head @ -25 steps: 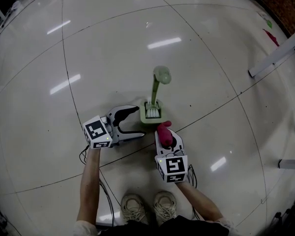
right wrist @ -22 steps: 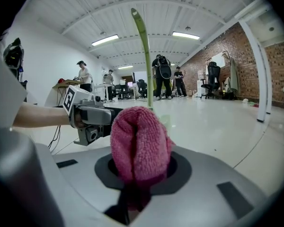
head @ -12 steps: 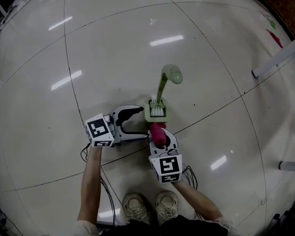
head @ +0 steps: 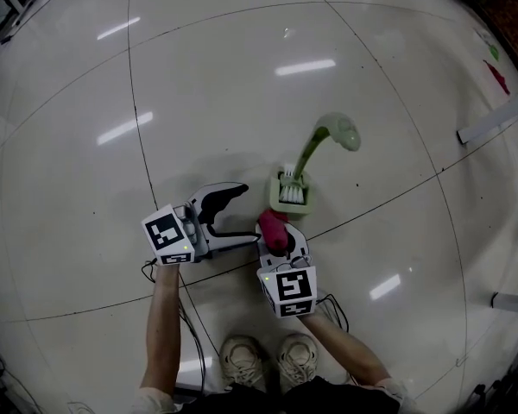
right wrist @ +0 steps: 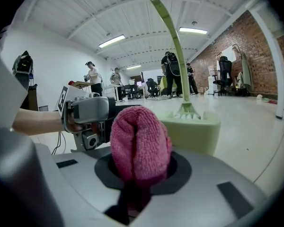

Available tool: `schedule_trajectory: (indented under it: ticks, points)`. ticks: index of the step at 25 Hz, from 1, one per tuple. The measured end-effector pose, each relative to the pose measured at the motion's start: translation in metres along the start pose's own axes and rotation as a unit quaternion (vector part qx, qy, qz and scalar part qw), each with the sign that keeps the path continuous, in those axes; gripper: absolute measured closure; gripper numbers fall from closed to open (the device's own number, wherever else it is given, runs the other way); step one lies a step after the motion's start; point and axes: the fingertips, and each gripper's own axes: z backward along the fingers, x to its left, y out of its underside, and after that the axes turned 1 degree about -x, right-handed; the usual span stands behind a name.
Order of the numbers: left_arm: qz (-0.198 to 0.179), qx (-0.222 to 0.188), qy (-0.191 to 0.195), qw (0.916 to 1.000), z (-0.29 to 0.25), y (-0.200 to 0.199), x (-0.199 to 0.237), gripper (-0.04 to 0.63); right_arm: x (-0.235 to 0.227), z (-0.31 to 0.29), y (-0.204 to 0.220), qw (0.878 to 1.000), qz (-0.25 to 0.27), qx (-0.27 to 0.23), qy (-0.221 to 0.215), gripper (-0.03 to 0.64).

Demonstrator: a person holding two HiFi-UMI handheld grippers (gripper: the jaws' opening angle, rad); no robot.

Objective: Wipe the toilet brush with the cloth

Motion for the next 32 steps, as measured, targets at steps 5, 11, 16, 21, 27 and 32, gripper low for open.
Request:
schedule_trajectory:
  ticks: [5,11,16,21,27,32]
  points:
    - [-0.010,-0.025,-0.025,0.9993,0.005,-0.012,0.004,0.216,0.010,0.004,-0.007,1.000,-0.001,-0.012,-0.017,0.548]
    - [-0.056,-0.015,-0.073,0.9956,0.000,-0.025,0.006,0.216,0.001,0.045,-0.026,0.998,-0.025,-0.054,-0.014,0.548]
    - [-0.087,-0.039,-0.076,0.9926,-0.014,-0.090,-0.003,0.218,-0.038,0.086,-0.073,0.995,-0.006,-0.099,-0.004,0.548]
    - [-0.094,-0.014,-0.069,0.9930,-0.043,-0.222,-0.035,0.218,-0.066,0.144,-0.214,0.995,0.036,-0.093,-0.013,0.548]
    - [-0.015,-0.069,-0.176,0.9818,-0.040,-0.442,-0.085,0.218,-0.057,0.241,-0.437,0.994,0.036,-0.100,0.028,0.548]
    - [0.007,-0.042,-0.386,0.9217,-0.003,-0.579,-0.124,0.219,-0.019,0.308,-0.582,0.996,0.033,-0.071,0.039,0.548]
